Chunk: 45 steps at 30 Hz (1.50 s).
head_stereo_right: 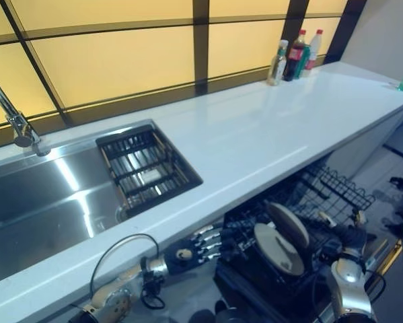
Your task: Pick up plates and place into dishwasher.
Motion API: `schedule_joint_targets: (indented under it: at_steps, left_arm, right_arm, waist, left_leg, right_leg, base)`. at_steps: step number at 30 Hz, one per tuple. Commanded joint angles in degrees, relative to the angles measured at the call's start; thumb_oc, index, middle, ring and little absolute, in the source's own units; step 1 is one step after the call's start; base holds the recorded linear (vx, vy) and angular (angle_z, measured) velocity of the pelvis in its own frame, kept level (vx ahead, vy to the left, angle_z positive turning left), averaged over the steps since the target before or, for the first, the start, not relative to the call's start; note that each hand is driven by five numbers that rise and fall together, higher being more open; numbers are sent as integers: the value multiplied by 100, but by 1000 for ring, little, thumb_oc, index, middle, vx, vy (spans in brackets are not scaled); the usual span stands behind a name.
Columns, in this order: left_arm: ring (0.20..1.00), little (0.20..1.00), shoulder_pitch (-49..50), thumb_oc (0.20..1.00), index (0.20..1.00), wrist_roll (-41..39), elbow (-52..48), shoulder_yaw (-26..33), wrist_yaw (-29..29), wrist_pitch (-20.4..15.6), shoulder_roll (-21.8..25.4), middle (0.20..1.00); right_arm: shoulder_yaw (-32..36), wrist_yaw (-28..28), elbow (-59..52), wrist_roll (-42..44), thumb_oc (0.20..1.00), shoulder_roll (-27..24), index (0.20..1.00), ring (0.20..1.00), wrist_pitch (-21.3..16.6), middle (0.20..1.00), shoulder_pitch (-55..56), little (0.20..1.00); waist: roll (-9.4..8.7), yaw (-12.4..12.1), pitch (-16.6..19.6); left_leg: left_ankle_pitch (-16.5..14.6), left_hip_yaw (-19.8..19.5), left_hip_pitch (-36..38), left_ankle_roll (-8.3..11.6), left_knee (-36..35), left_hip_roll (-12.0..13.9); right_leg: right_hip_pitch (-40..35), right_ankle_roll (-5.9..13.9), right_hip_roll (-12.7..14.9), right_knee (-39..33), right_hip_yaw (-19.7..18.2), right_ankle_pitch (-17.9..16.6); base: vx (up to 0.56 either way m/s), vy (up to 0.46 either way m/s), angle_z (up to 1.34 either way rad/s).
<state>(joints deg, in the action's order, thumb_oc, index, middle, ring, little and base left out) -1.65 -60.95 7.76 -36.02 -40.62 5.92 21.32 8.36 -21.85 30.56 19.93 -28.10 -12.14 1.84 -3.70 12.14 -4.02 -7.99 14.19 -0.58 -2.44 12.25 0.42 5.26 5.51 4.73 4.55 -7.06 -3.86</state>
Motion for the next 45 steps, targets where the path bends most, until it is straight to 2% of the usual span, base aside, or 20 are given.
schedule_joint_targets:
  at_steps: [1,6,9,14,15,20,25,30,34,35,39,45]
  left_arm:
    - [1000,1000,-364,1000,1000,-411,-315,-68,-217,-9,-152,1000]
    - [1000,1000,-616,1000,1000,-831,-581,-482,-227,164,-367,1000]
    - [1000,1000,-798,1000,1000,-946,-892,-773,-411,471,-496,1000]
    - [1000,1000,-1046,1000,1000,-1361,-1131,-1259,-599,1495,-660,1000]
    - [1000,1000,-1064,1000,1000,-1299,-1137,-1346,-575,1592,-696,1000]
    - [1000,1000,-913,1000,1000,-1009,-1013,-1665,-160,1745,-709,1000]
    - [1000,1000,-561,1000,1000,-610,43,-1583,-58,1472,-678,1000]
    - [1000,1000,-254,1000,1000,255,1103,-1198,-158,924,-524,1000]
    - [1000,1000,-63,1000,1000,516,1825,-618,-183,467,-383,1000]
    - [1000,1000,16,1000,1000,697,2092,-301,-283,298,-326,1000]
    - [1000,1000,197,1000,1000,1372,2554,221,-521,-28,-194,1000]
    - [1000,1000,441,1000,1000,2249,3426,871,-403,-474,-75,1000]
  right_arm:
    - [71,-150,330,191,1000,-532,1000,1000,-133,1000,-762,1000]
    - [-74,-164,610,277,1000,-554,1000,1000,-13,1000,-961,1000]
    - [-186,-107,886,320,1000,-578,1000,1000,-43,1000,-1107,1000]
    - [-297,-30,1272,356,1000,-591,1000,1000,-172,1000,-1322,1000]
    - [-309,-7,1323,357,1000,-592,1000,1000,-186,1000,-1351,1000]
    - [-309,125,1367,217,1000,-588,1000,1000,-194,1000,-1360,1000]
    - [-311,148,1420,106,1000,-617,1000,1000,-218,1000,-1371,1000]
    - [-231,64,1250,-3,1000,-650,1000,1000,-162,1000,-1339,1000]
    - [-163,-40,1038,32,1000,-709,1000,1000,-86,1000,-1230,1000]
    - [-99,-77,959,67,1000,-716,1000,1000,-86,1000,-1136,1000]
    - [53,-160,754,133,1000,-679,1000,1000,-98,1000,-895,1000]
    - [190,-184,610,183,1000,-609,1000,1000,-171,1000,-608,1000]
  waist:
    - [283,120,-88]
    - [260,198,-108]
    - [246,237,-92]
    - [223,342,-97]
    - [217,365,-97]
    - [240,466,-149]
    - [233,467,-231]
    - [258,379,-360]
    - [262,267,-422]
    - [246,206,-436]
    - [184,72,-433]
    - [105,-111,-439]
  left_leg:
    - [-78,-145,303,-111,-375,255]
    - [-134,-61,312,-145,-335,240]
    - [-164,-20,315,-167,-332,224]
    - [-299,58,312,-228,-216,197]
    - [-324,75,307,-237,-186,192]
    - [-455,126,320,-289,-43,159]
    - [-547,192,235,-332,181,161]
    - [-497,168,58,-325,330,176]
    - [-432,109,-48,-304,385,190]
    - [-400,80,-84,-288,397,195]
    - [-303,2,-175,-250,363,220]
    - [-237,-158,-188,-209,329,263]
  right_leg:
    - [65,182,-166,460,3,148]
    - [153,259,-116,542,-39,53]
    - [192,293,-104,554,-102,25]
    - [304,334,-77,682,-163,0]
    - [322,338,-77,706,-178,-2]
    - [388,374,-59,840,-204,10]
    - [518,375,-27,926,-204,-8]
    - [627,349,13,966,-124,-13]
    - [647,327,37,957,-41,-14]
    - [638,313,46,933,-5,-8]
    - [647,296,67,854,86,-35]
    - [531,290,59,765,261,-4]
  base:
    - [-65,44,-4]
    - [-20,45,-3]
    - [-11,40,-4]
    - [-8,26,-3]
    - [20,36,-3]
    - [19,32,-4]
    - [1,6,-4]
    - [-30,1,3]
    - [-26,-13,5]
    - [-10,-23,6]
    - [-10,-51,13]
    - [28,-67,12]
